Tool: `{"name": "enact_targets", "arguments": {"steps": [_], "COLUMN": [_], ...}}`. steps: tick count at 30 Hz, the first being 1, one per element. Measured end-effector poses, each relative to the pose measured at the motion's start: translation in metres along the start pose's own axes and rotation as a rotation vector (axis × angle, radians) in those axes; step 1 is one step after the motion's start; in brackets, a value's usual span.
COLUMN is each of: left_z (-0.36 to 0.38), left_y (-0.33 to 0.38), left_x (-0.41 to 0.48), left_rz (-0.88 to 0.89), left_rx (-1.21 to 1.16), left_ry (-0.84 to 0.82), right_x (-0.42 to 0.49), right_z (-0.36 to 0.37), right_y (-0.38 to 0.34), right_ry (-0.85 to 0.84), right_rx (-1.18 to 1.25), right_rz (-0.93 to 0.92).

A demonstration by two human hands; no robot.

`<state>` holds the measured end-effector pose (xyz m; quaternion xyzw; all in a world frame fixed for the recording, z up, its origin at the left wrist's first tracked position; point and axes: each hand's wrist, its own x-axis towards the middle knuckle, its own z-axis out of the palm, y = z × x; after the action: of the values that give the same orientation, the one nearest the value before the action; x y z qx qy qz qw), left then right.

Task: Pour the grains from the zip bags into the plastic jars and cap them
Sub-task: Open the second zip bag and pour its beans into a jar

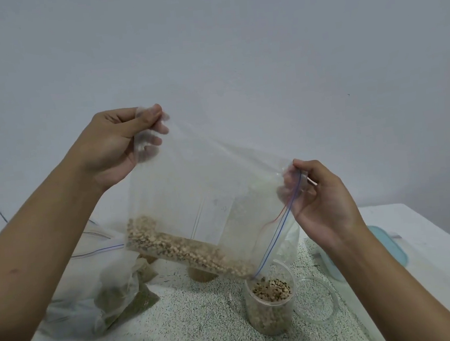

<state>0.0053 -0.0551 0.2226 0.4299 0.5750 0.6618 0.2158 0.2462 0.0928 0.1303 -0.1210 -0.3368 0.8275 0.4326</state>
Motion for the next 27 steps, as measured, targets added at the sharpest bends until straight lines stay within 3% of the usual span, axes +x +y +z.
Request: {"name": "enact_targets", "arguments": {"steps": [27], "left_z": [0.015], "left_y": [-0.001], "left_x": [0.003], "left_rz": [0.006], "left_rx": [-0.046], "left_ry": [-0.049], "right_x": [-0.004], "right_z": [-0.009], "right_y": [-0.014], "right_ry": [0.036], "right_rx": [-0.027], "right_rz": [-0.054]}}
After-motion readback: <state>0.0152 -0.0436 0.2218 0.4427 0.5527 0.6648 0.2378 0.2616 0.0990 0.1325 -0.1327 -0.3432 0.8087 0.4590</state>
